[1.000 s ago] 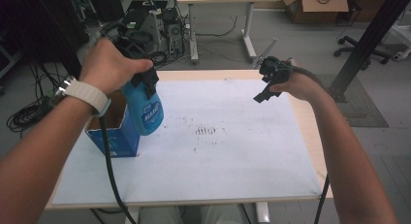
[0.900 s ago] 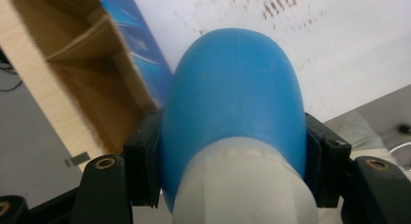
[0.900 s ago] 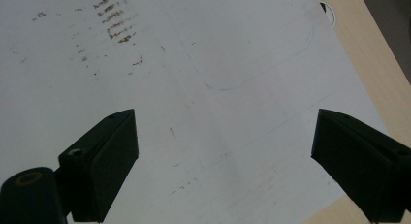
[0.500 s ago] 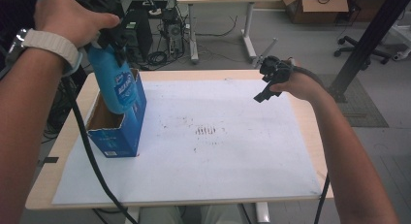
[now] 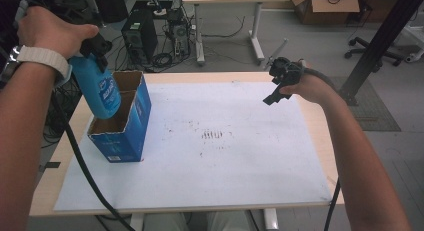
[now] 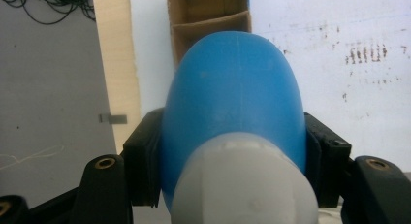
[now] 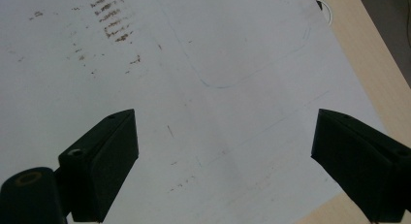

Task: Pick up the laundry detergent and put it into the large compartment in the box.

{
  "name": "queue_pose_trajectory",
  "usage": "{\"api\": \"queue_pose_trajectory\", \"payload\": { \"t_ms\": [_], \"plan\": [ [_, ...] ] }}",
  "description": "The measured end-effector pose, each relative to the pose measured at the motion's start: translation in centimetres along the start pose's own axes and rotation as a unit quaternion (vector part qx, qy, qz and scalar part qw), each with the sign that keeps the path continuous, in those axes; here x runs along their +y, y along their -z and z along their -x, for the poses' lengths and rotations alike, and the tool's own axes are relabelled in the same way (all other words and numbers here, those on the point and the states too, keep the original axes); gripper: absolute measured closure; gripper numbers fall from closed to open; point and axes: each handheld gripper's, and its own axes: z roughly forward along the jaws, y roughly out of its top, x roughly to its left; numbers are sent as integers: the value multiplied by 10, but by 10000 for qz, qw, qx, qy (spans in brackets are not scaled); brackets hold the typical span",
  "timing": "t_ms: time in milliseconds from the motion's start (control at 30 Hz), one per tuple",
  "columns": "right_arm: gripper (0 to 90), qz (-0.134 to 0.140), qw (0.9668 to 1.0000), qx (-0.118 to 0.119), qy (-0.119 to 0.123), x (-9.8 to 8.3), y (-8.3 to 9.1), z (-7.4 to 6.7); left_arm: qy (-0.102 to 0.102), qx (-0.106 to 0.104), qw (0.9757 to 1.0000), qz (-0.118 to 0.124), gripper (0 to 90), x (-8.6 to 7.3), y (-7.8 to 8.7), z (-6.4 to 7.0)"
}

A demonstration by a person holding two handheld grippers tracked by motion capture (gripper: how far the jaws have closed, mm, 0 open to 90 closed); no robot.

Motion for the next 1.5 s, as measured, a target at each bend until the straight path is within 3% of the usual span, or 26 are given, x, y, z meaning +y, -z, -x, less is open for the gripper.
{"api": "queue_pose_trajectory", "payload": {
  "t_ms": [467, 800, 1133, 1367, 1500],
  "plan": [
    [96, -61, 10000, 17, -21, 2, -6, 0, 119, -27, 9999, 84, 375, 2, -29, -10],
    [96, -66, 10000, 40, -13, 4, -10, -1, 47, -107, 9999, 41, 375, 4, -54, -9],
    [96, -100, 9999, 66, -39, 0, -14, 0, -76, -26, 10000, 48, 375, 7, -77, -3],
    [95, -130, 9999, 96, -5, 1, -18, -1, -140, 11, 9997, 176, 375, 4, -102, -3],
    [96, -154, 9998, 98, 4, 2, -20, -1, -139, -7, 9998, 131, 375, 3, -115, -4]
  ]
}}
